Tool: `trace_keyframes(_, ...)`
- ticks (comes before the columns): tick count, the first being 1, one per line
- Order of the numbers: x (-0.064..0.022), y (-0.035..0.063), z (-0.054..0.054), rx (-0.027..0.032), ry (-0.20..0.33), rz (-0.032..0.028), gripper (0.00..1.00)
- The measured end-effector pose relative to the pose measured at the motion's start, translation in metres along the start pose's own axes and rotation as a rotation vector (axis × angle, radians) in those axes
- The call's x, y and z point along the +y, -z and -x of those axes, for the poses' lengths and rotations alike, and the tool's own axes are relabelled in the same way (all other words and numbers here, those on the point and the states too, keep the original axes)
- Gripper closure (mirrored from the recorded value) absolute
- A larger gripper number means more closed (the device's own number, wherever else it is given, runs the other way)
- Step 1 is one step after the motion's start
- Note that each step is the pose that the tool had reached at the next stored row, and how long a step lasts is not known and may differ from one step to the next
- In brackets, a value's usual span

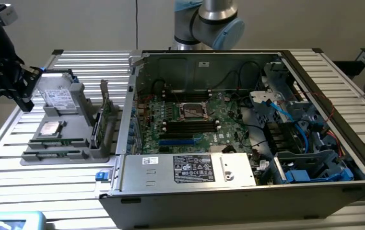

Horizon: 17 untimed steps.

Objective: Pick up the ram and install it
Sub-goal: 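Pick up the ram and move it above insertion slot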

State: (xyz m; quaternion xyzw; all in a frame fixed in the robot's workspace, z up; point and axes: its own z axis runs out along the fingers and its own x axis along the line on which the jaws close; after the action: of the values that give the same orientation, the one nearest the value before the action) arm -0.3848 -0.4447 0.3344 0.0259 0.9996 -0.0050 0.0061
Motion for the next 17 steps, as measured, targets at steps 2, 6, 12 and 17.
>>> trace_keyframes(2,0.0000,0.0000,0.0000,0.0000,0.000,0.0000,0.89)
trace_keyframes(6,0.0001,0.0000,-0.0002,-0.0016,0.020,0.0003,0.89)
trace_keyframes(12,0.0001,-0.0004,-0.0002,-0.0027,0.131,0.0030,0.89)
trace_keyframes(17,0.0001,-0.0008,-0.0002,-0.0035,0.221,0.0050,0.89)
